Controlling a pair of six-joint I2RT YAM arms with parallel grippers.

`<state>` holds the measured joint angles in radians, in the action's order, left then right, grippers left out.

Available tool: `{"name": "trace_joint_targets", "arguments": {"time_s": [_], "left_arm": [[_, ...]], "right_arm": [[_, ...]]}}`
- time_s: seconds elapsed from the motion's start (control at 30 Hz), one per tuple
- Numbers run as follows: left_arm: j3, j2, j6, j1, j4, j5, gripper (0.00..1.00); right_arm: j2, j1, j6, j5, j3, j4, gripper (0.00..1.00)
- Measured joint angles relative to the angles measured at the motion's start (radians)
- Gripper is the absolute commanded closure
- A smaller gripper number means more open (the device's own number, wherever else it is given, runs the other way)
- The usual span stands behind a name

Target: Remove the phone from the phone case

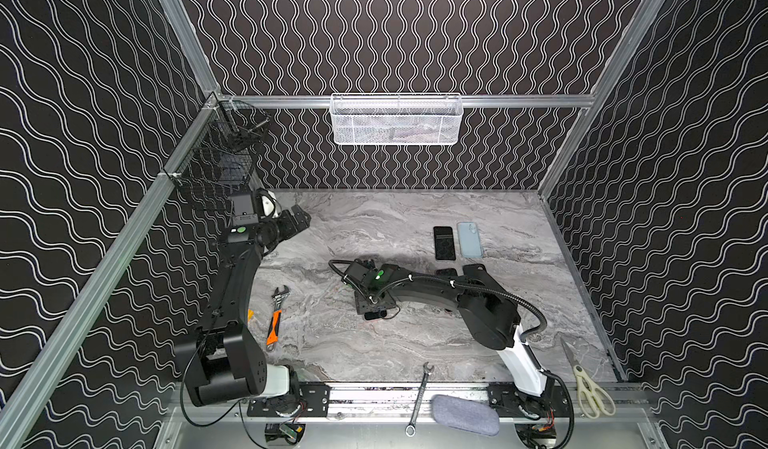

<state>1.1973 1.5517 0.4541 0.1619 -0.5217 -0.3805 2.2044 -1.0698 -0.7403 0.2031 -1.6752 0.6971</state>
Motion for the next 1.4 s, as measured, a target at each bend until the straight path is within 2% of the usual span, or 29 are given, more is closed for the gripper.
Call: {"name": "trace_joint_targets", "arguments": {"time_s": [0.2,0.37,0.53,0.73,0.97,1.4], "left_arm": [[-0.188,-0.058,0.121,-0.05,0.09,-0.08,0.05],[-0.298,-0.07,0.215,-0.156,0.207,-0.121,0.05],[-0.382,-0.029,0.31,-0.26,0.34,-0.137,0.06],[-0.433,0.034,0.366,-0.354,0.449,-0.135,0.06],[-0.495,0.077,0.437,-0.396,0.542,-0.135,0.06],[-0.557,0.12,0.564,-0.403,0.702,-0.175,0.06]], "right_arm": [[-0.034,0.019,0.0,-0.003,0.046,-0.005,0.53],[-0.061,0.031,0.0,-0.004,0.072,0.003,0.52],[-0.074,0.034,0.0,-0.005,0.076,0.023,0.52],[-0.098,0.038,0.011,-0.007,0.084,0.031,0.52],[-0.114,0.048,0.02,-0.011,0.101,0.035,0.52],[-0.164,0.063,0.026,-0.01,0.117,0.024,0.52]]}}
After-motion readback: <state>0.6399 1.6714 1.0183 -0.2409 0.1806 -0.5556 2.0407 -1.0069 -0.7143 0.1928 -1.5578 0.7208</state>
